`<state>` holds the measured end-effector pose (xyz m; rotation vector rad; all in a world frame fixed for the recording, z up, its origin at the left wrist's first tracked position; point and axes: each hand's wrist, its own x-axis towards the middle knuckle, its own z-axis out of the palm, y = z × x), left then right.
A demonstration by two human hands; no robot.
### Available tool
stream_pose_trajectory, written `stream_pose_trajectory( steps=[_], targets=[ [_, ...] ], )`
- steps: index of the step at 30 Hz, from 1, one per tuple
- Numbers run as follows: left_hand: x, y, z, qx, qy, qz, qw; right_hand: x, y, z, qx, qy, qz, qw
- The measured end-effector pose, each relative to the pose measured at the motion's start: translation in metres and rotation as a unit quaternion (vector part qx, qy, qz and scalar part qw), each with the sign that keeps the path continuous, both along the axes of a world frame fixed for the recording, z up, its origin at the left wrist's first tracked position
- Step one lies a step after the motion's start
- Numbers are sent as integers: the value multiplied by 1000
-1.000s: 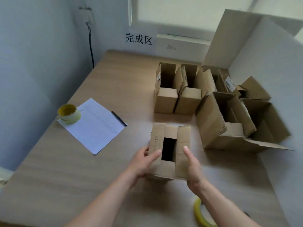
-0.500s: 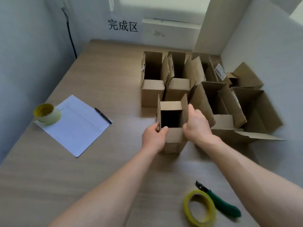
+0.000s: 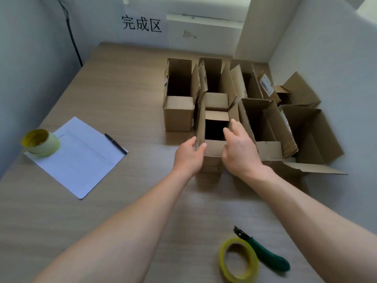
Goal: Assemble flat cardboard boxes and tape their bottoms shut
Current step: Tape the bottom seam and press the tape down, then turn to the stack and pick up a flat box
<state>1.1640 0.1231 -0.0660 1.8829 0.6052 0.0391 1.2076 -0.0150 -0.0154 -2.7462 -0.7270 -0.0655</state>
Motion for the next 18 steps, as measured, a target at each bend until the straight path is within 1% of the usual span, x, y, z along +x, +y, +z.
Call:
stream_pose_trajectory(
  steps=[3,5,8,10,13,15,18],
  targets=[
    [-25,17,7,158,-20,-44,986,-26,16,5,18,-28,52,998],
    [-46,33,13,253,-27,-64,965,-44,31,6,10,-38,82,996],
    [-84,63,19,360,-18,-84,929,-69,58,5,-4,-45,120,992],
    [-112,82,21,406,-4,-81,910,-84,76,3,-19,-52,149,987],
    [-159,107,24,455,45,-59,887,-105,108,0,-35,-56,209,976],
    [-199,121,28,467,85,-21,880,-125,131,-1,-33,-59,259,964],
    [-266,127,38,474,132,69,868,-164,160,0,-30,-66,332,940]
  ],
)
